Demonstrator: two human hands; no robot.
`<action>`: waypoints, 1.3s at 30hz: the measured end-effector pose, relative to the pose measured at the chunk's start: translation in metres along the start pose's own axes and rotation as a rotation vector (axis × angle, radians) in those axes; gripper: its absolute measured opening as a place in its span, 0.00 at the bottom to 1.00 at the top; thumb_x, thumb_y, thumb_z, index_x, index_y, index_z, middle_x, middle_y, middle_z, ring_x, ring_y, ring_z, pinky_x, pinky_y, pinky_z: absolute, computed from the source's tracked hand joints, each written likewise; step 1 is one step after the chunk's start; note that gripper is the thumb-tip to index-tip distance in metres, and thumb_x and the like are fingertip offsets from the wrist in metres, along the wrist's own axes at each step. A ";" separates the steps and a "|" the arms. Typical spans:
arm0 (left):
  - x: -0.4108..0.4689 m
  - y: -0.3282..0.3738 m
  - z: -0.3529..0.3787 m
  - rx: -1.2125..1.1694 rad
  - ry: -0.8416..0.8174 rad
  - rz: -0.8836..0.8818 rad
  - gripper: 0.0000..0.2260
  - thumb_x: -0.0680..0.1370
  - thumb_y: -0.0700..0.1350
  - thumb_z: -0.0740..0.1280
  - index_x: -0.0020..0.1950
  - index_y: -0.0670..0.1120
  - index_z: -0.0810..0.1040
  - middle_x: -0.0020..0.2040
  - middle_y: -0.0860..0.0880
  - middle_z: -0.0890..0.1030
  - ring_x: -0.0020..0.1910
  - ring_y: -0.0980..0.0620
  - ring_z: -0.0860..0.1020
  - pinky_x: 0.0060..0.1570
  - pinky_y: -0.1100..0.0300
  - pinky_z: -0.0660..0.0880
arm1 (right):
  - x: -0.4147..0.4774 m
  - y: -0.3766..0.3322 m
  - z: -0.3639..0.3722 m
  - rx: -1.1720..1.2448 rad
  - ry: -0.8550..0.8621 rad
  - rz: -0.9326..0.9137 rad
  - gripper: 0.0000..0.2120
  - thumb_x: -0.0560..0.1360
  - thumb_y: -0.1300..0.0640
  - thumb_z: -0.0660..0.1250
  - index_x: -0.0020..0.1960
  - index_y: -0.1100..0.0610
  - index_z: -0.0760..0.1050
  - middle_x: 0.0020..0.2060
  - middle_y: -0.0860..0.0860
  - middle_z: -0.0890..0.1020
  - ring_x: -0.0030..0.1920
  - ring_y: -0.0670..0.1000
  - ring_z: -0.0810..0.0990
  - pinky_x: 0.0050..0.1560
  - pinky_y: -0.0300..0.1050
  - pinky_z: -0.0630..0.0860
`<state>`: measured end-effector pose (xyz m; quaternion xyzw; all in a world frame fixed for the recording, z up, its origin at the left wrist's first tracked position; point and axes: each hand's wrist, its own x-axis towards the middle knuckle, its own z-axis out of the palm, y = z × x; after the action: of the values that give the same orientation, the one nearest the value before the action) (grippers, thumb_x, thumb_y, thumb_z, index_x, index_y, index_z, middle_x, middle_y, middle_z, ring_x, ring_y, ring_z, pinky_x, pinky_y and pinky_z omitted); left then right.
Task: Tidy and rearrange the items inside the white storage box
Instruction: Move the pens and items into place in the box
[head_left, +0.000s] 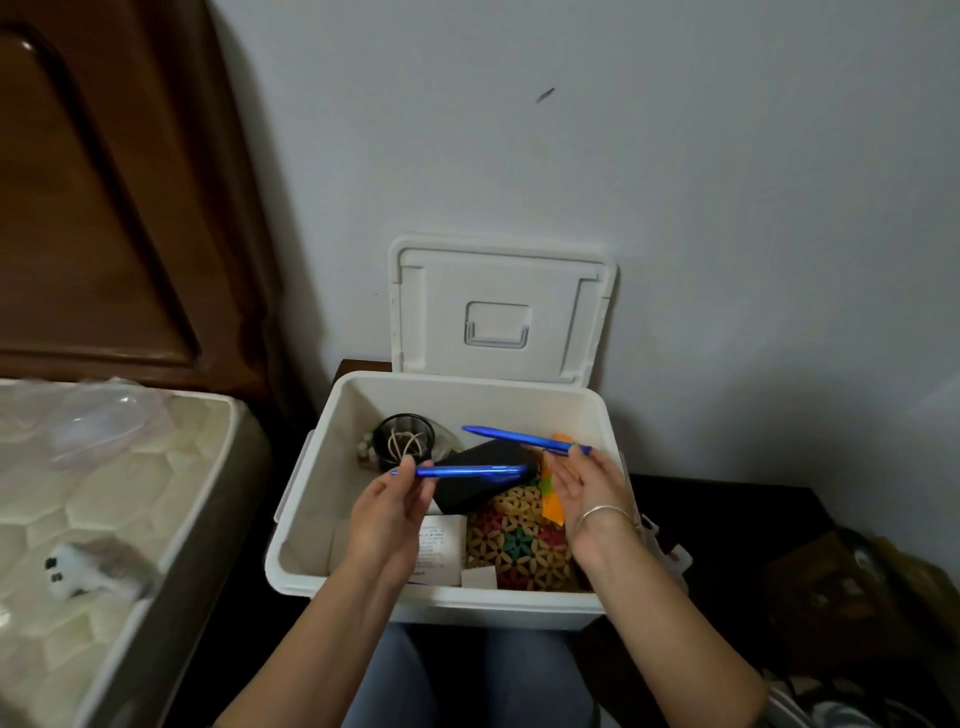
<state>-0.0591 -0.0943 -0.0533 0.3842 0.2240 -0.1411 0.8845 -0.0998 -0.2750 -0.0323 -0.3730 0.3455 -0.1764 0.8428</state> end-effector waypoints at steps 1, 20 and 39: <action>-0.004 -0.003 0.003 -0.002 -0.008 -0.008 0.06 0.80 0.39 0.64 0.44 0.39 0.74 0.37 0.46 0.83 0.34 0.57 0.82 0.35 0.69 0.79 | -0.006 0.004 0.003 -0.026 -0.030 0.006 0.06 0.77 0.66 0.63 0.47 0.56 0.72 0.41 0.57 0.81 0.36 0.48 0.84 0.46 0.41 0.77; -0.013 0.008 -0.020 0.175 0.076 0.116 0.04 0.79 0.36 0.65 0.45 0.40 0.77 0.40 0.44 0.79 0.37 0.52 0.79 0.34 0.69 0.78 | -0.052 0.026 0.013 -0.444 -0.326 0.056 0.10 0.78 0.53 0.64 0.55 0.57 0.77 0.48 0.56 0.84 0.42 0.52 0.85 0.43 0.43 0.79; 0.010 0.047 -0.044 1.107 0.084 0.668 0.06 0.79 0.47 0.66 0.55 0.51 0.77 0.50 0.60 0.78 0.47 0.66 0.75 0.44 0.74 0.67 | 0.007 0.020 0.047 -0.621 -0.354 -0.334 0.06 0.75 0.66 0.67 0.45 0.55 0.77 0.38 0.52 0.83 0.32 0.47 0.83 0.36 0.34 0.79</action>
<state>-0.0437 -0.0314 -0.0557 0.8377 0.0211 0.0622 0.5421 -0.0608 -0.2424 -0.0277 -0.6861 0.1661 -0.1312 0.6961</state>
